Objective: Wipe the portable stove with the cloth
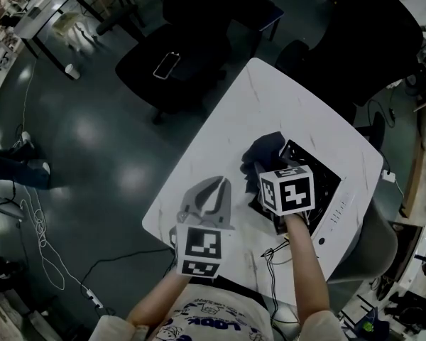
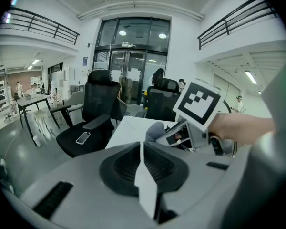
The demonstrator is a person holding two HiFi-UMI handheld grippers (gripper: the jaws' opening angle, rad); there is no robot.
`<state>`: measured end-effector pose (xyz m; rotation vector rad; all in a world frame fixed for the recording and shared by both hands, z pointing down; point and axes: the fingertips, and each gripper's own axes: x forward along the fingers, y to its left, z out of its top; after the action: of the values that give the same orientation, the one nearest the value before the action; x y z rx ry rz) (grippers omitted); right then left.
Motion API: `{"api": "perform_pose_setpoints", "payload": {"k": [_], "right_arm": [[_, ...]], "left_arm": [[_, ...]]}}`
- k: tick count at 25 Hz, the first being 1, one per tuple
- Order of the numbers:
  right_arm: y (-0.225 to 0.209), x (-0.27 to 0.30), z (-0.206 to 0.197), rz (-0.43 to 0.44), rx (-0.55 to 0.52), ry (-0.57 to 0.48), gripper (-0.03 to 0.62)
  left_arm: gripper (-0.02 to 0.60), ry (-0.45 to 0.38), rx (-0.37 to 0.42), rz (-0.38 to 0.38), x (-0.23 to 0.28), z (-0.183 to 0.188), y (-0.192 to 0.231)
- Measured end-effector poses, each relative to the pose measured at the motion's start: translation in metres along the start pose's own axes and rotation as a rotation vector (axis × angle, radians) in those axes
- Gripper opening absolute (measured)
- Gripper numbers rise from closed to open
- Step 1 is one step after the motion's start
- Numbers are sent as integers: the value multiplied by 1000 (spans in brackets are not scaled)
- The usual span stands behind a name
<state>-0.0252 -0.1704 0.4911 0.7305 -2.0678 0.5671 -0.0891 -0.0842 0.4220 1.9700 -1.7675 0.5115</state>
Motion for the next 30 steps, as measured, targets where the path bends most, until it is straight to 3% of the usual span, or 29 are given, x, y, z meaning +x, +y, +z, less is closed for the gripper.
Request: {"api": "perform_pose_setpoints", "payload": {"k": [20,30], "right_arm": [[-46,11,24,9,-107,27,98],[-64,21,42,-36,-193,59,98]], "left_arm": [[31,14,28,-47,36,22,-32],[31,26,17,-37,45,25,-29]]}}
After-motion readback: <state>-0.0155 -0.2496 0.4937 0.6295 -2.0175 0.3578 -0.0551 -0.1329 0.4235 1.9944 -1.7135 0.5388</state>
